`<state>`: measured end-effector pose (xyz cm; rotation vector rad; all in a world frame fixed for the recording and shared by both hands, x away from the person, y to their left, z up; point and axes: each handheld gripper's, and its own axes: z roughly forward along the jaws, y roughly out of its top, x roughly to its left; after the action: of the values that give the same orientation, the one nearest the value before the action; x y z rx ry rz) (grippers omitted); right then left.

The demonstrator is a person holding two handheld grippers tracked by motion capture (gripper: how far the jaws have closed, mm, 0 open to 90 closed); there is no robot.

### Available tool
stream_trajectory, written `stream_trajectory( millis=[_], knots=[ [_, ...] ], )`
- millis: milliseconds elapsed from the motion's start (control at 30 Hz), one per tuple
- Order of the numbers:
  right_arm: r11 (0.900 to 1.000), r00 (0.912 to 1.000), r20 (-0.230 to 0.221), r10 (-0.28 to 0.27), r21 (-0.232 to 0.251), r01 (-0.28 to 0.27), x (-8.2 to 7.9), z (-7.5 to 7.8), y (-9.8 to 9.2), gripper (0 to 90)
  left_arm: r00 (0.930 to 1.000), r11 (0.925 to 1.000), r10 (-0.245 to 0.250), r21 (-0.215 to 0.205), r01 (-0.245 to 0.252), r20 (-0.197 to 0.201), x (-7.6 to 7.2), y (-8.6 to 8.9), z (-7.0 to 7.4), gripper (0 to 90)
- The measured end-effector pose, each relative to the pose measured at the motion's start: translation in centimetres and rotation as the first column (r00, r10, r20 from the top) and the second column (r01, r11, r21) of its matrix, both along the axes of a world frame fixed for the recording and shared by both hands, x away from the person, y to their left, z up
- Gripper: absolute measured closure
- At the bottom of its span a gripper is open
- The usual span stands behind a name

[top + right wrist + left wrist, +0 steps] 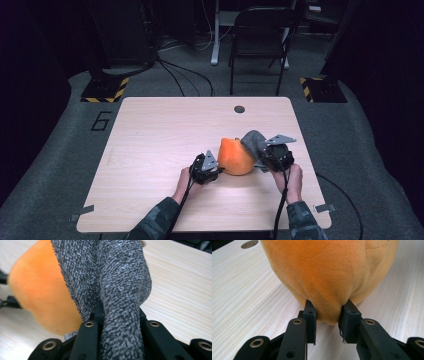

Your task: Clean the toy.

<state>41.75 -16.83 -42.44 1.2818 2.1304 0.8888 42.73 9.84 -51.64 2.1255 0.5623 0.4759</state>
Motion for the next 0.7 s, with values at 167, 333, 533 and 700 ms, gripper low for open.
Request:
stream_trajectory(
  millis=[167,333,533,700],
  knots=[
    [0.999,0.9990,-0.002,-0.045,-0.003,0.045,-0.1,-0.5,-1.8,73.9,1.0000,1.0000,0.001,-0.006,-0.001,-0.004,0.0,0.0,0.0,70.8],
    [0.997,0.9958,-0.048,-0.078,-0.017,0.078,0.5,-2.3,-2.4,73.9,0.9999,1.0000,-0.006,0.004,0.006,0.010,-0.1,-0.1,0.0,72.9],
    [0.994,0.9924,-0.065,-0.105,-0.009,0.105,0.7,-2.6,-3.2,73.8,0.9997,1.0000,-0.008,0.002,0.008,0.021,-0.2,-0.1,-0.2,74.7],
    [0.993,0.9906,-0.064,-0.121,0.002,0.121,0.8,-2.8,-3.6,73.8,0.9999,0.9992,-0.005,-0.039,0.006,0.014,-0.4,-0.2,-0.1,76.2]
  ],
)
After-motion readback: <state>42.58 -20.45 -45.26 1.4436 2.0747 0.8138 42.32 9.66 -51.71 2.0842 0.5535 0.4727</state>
